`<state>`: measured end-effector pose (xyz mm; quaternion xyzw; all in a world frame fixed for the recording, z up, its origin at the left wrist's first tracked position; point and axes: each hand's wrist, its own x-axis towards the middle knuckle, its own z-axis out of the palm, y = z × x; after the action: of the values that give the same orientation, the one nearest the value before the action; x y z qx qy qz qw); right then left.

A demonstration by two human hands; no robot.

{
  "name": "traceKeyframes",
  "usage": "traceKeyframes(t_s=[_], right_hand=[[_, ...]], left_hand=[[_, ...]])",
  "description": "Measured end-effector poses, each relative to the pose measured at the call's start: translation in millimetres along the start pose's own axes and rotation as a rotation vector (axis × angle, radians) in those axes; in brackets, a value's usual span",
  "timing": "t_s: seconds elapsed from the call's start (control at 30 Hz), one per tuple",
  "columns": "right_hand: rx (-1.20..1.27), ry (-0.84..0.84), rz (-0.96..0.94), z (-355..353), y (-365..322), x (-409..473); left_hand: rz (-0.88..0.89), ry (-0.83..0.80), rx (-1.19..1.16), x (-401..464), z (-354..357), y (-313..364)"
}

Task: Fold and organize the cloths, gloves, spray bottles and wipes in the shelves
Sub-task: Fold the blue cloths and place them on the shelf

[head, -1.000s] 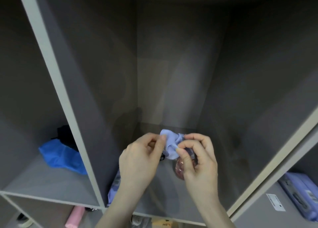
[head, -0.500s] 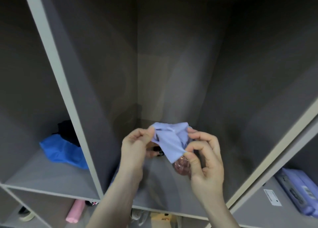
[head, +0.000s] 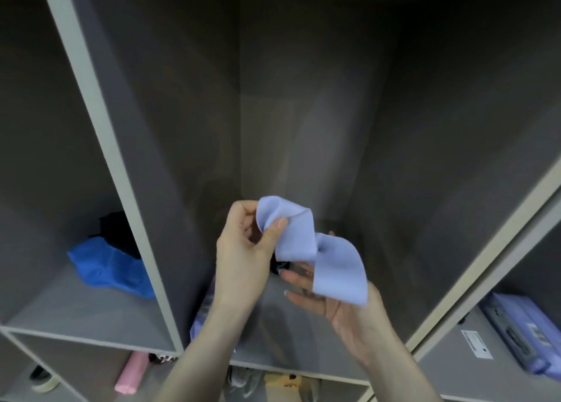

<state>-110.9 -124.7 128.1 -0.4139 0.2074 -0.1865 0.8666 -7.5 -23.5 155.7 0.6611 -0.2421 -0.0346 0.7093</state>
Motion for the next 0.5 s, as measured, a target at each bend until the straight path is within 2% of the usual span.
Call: traceKeyframes(t_s=[0.1, 0.17, 0.23, 0.3, 0.37, 0.43, 0.47, 0.5], right_hand=[[0.224, -0.116, 0.111, -2.1, -7.0, -7.1], [0.296, -0.164, 0.182, -5.5, -12.5, -9.8], [0.184, -0.138, 0.194, -10.7, -15.4, -7.9], [0.019, -0.117, 0.150, -17.3, -17.6, -3.1], [-0.067, -0.049, 0.072, -21.2, -22.2, 1.4], [-0.085, 0.024, -0.031, -25.8, -29.0, 6.6], [-0.094, 0.044, -0.077, -26.5, -32.7, 7.6], [-0.114, 0.048, -0.111, -26.8, -35.2, 8.2]], left_hand=[[0.034, -0.006, 0.073, 0.6, -1.4, -1.4], [0.045, -0.017, 0.033, 2.8, -3.0, -2.0], [0.047, -0.050, -0.011, 5.7, -5.1, -3.4], [0.061, -0.170, 0.013, 11.9, -13.1, -5.1], [0.078, -0.408, 0.150, 21.6, -27.9, -9.0], [0.110, -0.673, 0.485, 29.4, -42.1, -10.0], [0.121, -0.716, 0.634, 31.5, -45.1, -9.9], [0.145, -0.679, 0.701, 32.7, -44.7, -9.3]])
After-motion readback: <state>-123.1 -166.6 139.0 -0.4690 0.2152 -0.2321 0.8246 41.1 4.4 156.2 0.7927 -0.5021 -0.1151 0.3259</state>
